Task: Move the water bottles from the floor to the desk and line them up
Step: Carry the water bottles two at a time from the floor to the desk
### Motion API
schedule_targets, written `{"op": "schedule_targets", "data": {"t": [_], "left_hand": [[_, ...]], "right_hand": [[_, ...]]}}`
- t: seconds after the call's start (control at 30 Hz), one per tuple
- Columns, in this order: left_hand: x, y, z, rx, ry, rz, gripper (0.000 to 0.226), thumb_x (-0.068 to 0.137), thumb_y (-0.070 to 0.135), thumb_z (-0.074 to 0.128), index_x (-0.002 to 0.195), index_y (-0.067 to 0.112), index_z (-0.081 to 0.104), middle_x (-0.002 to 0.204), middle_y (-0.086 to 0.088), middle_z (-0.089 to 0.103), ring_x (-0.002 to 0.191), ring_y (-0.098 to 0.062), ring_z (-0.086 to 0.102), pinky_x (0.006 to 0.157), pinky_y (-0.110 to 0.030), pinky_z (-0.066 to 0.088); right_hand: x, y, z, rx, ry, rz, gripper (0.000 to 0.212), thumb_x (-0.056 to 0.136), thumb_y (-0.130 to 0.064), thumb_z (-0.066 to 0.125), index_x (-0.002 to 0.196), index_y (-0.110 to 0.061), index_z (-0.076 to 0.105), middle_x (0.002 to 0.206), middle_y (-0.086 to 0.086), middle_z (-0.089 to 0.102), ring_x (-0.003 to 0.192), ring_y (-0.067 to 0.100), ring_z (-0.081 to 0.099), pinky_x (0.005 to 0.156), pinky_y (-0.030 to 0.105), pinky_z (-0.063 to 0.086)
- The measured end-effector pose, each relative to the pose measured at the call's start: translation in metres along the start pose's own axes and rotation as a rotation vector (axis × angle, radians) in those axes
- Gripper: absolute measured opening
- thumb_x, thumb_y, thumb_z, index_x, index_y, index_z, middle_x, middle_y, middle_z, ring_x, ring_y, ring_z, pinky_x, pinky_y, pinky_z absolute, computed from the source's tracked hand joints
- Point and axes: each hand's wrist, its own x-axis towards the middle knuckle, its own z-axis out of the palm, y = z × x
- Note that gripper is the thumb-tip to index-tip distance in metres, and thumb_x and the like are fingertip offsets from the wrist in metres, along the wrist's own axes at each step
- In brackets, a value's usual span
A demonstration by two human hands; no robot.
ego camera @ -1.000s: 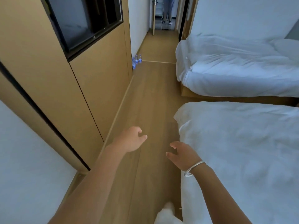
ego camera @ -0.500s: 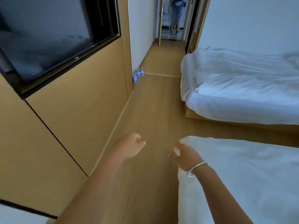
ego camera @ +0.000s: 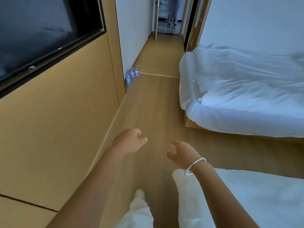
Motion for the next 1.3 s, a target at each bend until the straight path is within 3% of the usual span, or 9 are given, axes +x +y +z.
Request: {"op": "schedule_targets", "data": {"t": [0.33,0.67,1.07,1.2,1.3], "left_hand": [[0.216,0.004,-0.093,0.047,0.003,0.017,0.051,0.092,0.047,0.049,0.135,0.020,0.047,0.138,0.001,0.050,0.124,-0.020,0.049,0.097,-0.031,0.041],[0.400,0.004,-0.126,-0.011,-0.041,-0.057,0.053,0.092,0.046,0.051,0.137,0.019,0.045,0.139,0.001,0.049,0.125,-0.018,0.048,0.096,-0.029,0.040],[0.662,0.065,-0.201,-0.131,0.050,-0.160,0.052,0.091,0.043,0.054,0.136,0.017,0.047,0.139,0.000,0.050,0.125,-0.019,0.049,0.100,-0.033,0.041],[0.729,0.063,-0.214,-0.166,0.060,-0.222,0.048,0.089,0.044,0.056,0.129,0.019,0.054,0.136,0.002,0.053,0.122,-0.017,0.051,0.097,-0.032,0.043],[0.782,0.062,-0.221,-0.190,0.042,-0.243,0.049,0.089,0.043,0.056,0.130,0.018,0.053,0.140,0.000,0.049,0.131,-0.015,0.043,0.100,-0.032,0.041]], "right_hand": [[0.209,-0.017,-0.074,0.012,0.018,0.021,0.046,0.092,-0.033,0.049,0.134,-0.016,0.045,0.131,0.003,0.052,0.119,0.018,0.050,0.097,0.029,0.042],[0.402,-0.006,-0.114,0.034,-0.056,0.007,0.046,0.092,-0.034,0.049,0.135,-0.017,0.045,0.129,0.004,0.053,0.118,0.019,0.050,0.096,0.029,0.042],[0.676,0.036,-0.253,-0.035,-0.038,-0.094,0.045,0.091,-0.032,0.050,0.133,-0.016,0.046,0.128,0.007,0.053,0.117,0.023,0.051,0.095,0.029,0.042],[0.747,0.035,-0.275,-0.055,-0.090,-0.122,0.045,0.091,-0.033,0.050,0.133,-0.016,0.046,0.126,0.008,0.054,0.116,0.024,0.052,0.091,0.028,0.041],[0.801,0.035,-0.288,-0.077,-0.108,-0.139,0.045,0.092,-0.033,0.049,0.134,-0.016,0.045,0.127,0.007,0.054,0.117,0.024,0.051,0.092,0.029,0.042]]}}
